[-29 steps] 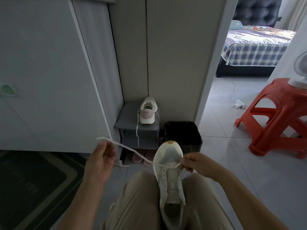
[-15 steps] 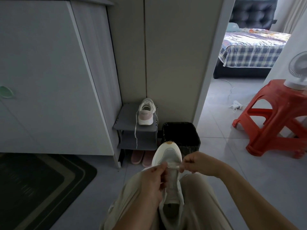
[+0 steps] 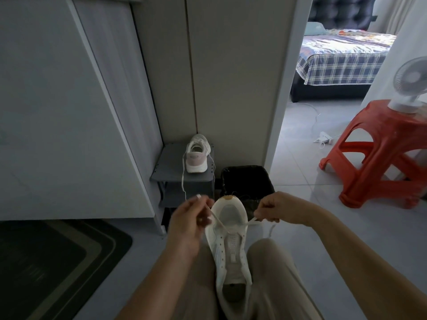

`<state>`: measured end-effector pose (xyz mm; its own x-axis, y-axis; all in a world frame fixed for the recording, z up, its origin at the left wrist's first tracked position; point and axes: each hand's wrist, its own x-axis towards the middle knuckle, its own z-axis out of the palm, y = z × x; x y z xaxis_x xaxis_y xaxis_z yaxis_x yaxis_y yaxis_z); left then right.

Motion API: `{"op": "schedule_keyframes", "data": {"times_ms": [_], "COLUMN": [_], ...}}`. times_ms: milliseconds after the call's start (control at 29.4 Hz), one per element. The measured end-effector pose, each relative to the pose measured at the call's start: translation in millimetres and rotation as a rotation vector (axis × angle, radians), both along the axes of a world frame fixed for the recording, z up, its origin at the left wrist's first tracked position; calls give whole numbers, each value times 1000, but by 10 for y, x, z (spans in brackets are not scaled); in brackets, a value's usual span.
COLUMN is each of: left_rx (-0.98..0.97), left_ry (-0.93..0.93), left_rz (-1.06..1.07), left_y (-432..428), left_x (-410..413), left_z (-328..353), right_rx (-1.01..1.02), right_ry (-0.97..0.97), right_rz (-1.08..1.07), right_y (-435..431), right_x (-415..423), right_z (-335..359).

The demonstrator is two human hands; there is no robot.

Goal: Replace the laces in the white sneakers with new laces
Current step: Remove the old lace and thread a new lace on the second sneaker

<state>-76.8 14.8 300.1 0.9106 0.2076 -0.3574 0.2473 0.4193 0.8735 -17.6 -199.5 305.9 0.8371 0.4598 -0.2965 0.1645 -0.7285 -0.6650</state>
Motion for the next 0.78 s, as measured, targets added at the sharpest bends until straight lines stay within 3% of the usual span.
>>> {"op": "schedule_keyframes", "data": {"times_ms": [136,306,544,783], "left_rx": [35,86,147,108], "left_ry": [-111,-144,-219,-201], "left_rz": [-18,-77,-138,-35], "left_y": [267,376,353,473], "left_x": [248,547,815,933], "left_z": [337,583,832,803], "right_rx": [-89,-54,348,205], "right_ry": [67,53,319,122], "right_rz": [10,-26,-68,-92], "right_y": [-131,-151,-50,-138], "right_x": [141,354,474,595], "right_z": [264,548,655,506]}}
